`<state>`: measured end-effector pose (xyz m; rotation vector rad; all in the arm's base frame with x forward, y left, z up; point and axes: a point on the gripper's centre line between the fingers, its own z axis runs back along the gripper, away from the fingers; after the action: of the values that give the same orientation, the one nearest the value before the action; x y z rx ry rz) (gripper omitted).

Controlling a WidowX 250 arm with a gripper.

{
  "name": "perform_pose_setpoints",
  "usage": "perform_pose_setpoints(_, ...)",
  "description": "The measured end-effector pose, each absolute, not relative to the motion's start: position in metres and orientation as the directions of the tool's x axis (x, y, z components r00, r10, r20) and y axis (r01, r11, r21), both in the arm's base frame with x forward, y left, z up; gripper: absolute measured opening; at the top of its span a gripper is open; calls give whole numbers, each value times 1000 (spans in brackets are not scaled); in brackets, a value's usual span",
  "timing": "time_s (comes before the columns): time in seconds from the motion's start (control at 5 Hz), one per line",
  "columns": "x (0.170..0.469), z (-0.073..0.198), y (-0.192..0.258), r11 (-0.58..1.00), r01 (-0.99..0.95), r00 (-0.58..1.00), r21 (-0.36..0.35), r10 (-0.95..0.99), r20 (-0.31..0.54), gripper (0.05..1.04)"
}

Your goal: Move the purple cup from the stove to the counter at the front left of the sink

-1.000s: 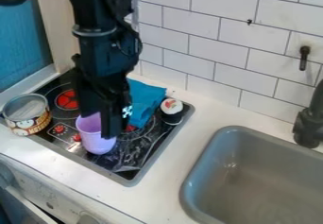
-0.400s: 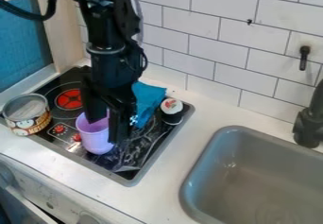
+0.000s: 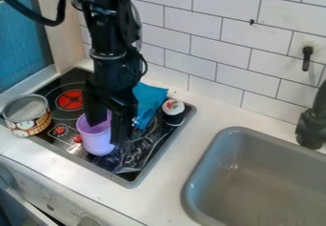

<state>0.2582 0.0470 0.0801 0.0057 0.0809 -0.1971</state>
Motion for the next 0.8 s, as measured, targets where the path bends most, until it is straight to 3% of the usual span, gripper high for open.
perform_pose_setpoints(0.6,266,58,49,981,193,970,-24,-194,-143,1008)
perform_pose_setpoints(0.8,266,51,52,982,189,965,-17,-189,-182,952)
